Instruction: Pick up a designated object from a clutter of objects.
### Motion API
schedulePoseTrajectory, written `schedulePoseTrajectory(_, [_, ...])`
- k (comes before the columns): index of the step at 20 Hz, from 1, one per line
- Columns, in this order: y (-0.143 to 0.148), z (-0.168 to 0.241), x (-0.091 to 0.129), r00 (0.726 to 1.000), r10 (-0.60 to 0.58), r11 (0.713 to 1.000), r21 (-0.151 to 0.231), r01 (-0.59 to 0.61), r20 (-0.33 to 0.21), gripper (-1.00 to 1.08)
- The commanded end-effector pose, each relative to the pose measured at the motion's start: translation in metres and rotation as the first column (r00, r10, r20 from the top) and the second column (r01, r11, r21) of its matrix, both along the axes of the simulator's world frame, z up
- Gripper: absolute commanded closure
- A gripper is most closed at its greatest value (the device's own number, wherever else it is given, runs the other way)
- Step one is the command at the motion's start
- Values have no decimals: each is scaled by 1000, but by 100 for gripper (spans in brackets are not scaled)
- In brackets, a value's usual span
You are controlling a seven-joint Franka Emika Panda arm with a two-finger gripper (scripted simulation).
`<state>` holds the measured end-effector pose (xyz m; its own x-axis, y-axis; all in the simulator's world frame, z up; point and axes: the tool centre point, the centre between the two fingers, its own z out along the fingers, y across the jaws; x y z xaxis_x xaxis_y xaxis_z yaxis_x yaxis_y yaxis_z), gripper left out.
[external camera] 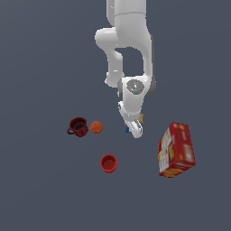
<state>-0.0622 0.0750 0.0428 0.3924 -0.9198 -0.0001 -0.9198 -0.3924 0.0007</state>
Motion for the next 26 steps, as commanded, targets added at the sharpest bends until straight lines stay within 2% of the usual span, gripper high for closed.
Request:
schedulePoseTrajectory(1, [0, 0, 0, 1000, 0, 1000, 0, 0, 1, 108])
schedulePoseTrajectory(15, [-3, 8, 3, 1000, 0, 1000, 0, 0, 1, 108])
schedulePoseTrajectory(26, [-25, 69, 24, 1000, 0, 1000, 1, 0, 1, 108])
